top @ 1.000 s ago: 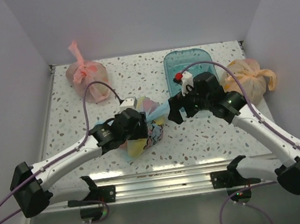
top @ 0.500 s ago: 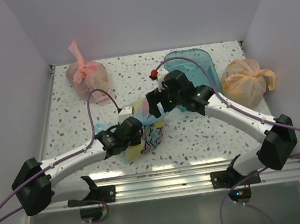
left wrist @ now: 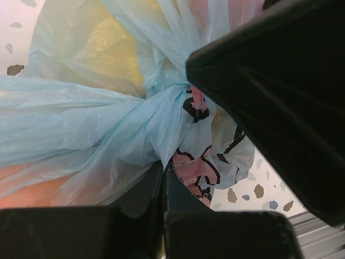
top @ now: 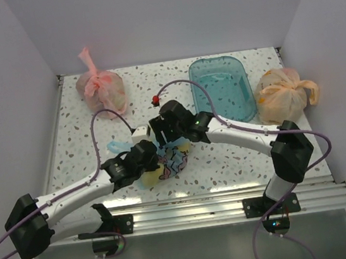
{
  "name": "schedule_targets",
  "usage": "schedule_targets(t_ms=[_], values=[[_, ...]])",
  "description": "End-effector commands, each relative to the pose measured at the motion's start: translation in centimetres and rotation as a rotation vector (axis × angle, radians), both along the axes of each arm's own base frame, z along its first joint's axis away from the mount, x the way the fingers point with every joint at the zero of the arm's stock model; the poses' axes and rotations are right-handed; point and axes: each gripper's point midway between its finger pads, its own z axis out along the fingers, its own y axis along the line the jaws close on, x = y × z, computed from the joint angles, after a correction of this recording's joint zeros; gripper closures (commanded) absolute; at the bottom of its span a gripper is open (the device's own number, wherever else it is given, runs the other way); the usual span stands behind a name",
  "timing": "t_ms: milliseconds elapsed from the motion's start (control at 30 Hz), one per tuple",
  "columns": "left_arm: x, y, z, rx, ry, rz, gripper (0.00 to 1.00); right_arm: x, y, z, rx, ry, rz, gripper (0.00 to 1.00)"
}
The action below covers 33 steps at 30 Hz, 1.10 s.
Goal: Untie the knot of the plastic bag and take out the fruit
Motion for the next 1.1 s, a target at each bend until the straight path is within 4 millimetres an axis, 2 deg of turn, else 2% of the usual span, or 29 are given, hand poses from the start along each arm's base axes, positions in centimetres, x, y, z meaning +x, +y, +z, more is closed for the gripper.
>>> schedule_targets(t_ms=[0, 100, 300, 400, 467, 533, 567, 600, 700, 733, 800, 833, 867, 900, 933, 967, 1067], values=[[-0.3, 0.0, 0.4, -0.027, -0.019, -0.008, 1.00, 2.3, 1.7, 1.7, 0.054, -0.084, -0.120, 0.30], [-0.3, 0.2, 0.5, -0.033, -0.025, -0.005, 1.00, 2.6, 1.7, 0.2, 0.026, -0.075, -0.167, 0.35], [-0.5, 0.4, 0.6, -0.043, -0.029, -0.002, 1.00, 2.2, 1.6, -2.0, -0.015, -0.051, -0.198, 0.40], [-0.6, 0.5, 0.8, -0.045, -0.034, -0.003, 1.00, 1.9, 1.2, -2.8, -0.042, -0.039, -0.207, 0.49], [-0.6, 0.7, 0.9, -0.043, -0.033, 0.001, 1.00, 1.8, 1.0, -3.2, -0.048, -0.034, -0.213, 0.63], [-0.8, 1.3, 0.9, -0.021, -0.024, 0.012, 1.00, 1.8, 0.8, -3.0, -0.048, -0.036, -0.219, 0.82], [-0.8, 1.3, 1.2, -0.019, -0.023, 0.016, 1.00, 2.2, 0.7, -2.2, -0.042, -0.057, -0.229, 1.00], [-0.8, 1.6, 1.3, -0.008, -0.019, 0.024, 1.00, 2.6, 0.5, -1.6, -0.043, -0.077, -0.236, 1.00], [-1.5, 2.8, 1.5, 0.029, 0.005, 0.037, 1.00, 4.9, -0.6, 1.0, -0.027, -0.118, -0.268, 1.00], [-2.1, 3.5, 1.2, 0.050, 0.029, 0.045, 1.00, 6.4, -1.9, 1.5, -0.033, -0.124, -0.303, 1.00], [-2.6, 4.0, 1.4, 0.047, 0.045, 0.058, 1.00, 8.3, -3.0, 2.6, -0.012, -0.136, -0.340, 1.00], [-3.2, 4.5, 1.5, 0.036, 0.065, 0.070, 1.00, 9.9, -4.7, 2.8, -0.009, -0.134, -0.384, 1.00], [-3.5, 4.6, 1.4, 0.029, 0.075, 0.071, 1.00, 10.8, -4.9, 3.6, 0.016, -0.134, -0.391, 1.00], [-4.0, 5.1, 1.2, 0.024, 0.094, 0.091, 1.00, 11.6, -5.5, 3.4, 0.017, -0.127, -0.406, 1.00], [-4.2, 5.3, 1.6, -0.002, 0.090, 0.099, 1.00, 12.9, -6.9, 3.4, 0.020, -0.117, -0.440, 1.00], [-4.5, 5.6, 1.6, -0.007, 0.095, 0.111, 1.00, 13.7, -7.3, 3.8, 0.036, -0.112, -0.453, 1.00], [-5.1, 7.5, 2.2, -0.023, 0.086, 0.186, 1.00, 15.0, -9.1, 2.9, 0.072, -0.049, -0.505, 1.00]])
